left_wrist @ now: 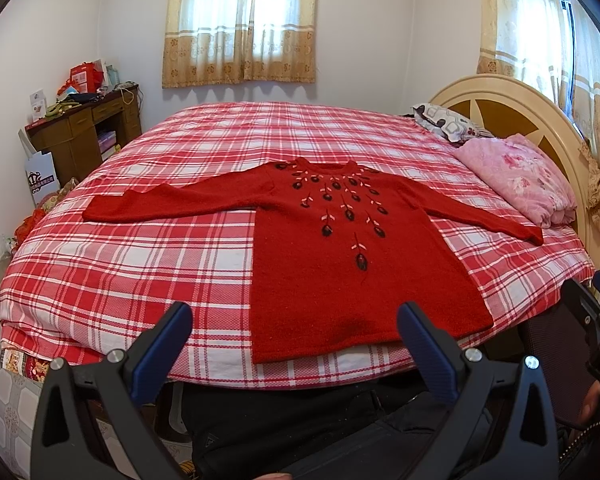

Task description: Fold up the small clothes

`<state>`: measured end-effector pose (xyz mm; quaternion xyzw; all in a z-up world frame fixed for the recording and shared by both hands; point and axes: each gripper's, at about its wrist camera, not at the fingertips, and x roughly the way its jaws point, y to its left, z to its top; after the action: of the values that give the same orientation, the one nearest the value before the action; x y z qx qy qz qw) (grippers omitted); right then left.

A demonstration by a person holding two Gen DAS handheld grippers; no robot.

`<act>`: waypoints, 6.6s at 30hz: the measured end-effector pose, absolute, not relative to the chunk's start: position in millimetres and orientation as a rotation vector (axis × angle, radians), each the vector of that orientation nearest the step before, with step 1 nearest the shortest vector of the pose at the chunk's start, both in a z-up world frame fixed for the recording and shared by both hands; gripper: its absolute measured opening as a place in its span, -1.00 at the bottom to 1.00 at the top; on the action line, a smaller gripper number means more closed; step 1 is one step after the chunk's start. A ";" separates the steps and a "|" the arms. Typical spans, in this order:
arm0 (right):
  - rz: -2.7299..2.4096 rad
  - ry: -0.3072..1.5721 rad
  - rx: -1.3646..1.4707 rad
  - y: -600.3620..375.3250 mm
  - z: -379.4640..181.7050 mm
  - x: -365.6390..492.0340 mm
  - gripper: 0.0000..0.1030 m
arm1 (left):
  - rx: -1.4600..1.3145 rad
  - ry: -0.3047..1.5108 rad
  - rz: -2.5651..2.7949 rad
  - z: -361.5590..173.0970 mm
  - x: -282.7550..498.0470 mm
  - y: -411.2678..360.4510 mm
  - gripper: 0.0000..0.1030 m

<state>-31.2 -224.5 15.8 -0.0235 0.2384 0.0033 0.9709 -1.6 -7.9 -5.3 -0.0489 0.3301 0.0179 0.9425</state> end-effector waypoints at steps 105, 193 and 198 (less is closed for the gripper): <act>-0.437 0.679 0.227 -487.0 -76.6 201.6 0.98 | 0.205 0.780 0.126 -101.1 237.2 7.4 1.00; 0.366 0.655 -0.253 -81.2 37.1 408.7 -0.85 | -0.161 0.777 0.246 -136.1 307.5 106.8 1.00; 0.436 0.714 -0.296 -38.1 -6.8 413.1 -0.84 | -0.171 0.778 0.246 -136.7 307.9 108.5 1.00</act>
<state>413.1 -38.1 -6.8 -0.1430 0.3456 0.2108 0.9032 307.9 108.5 -136.7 -0.0832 0.3780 0.1194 0.9143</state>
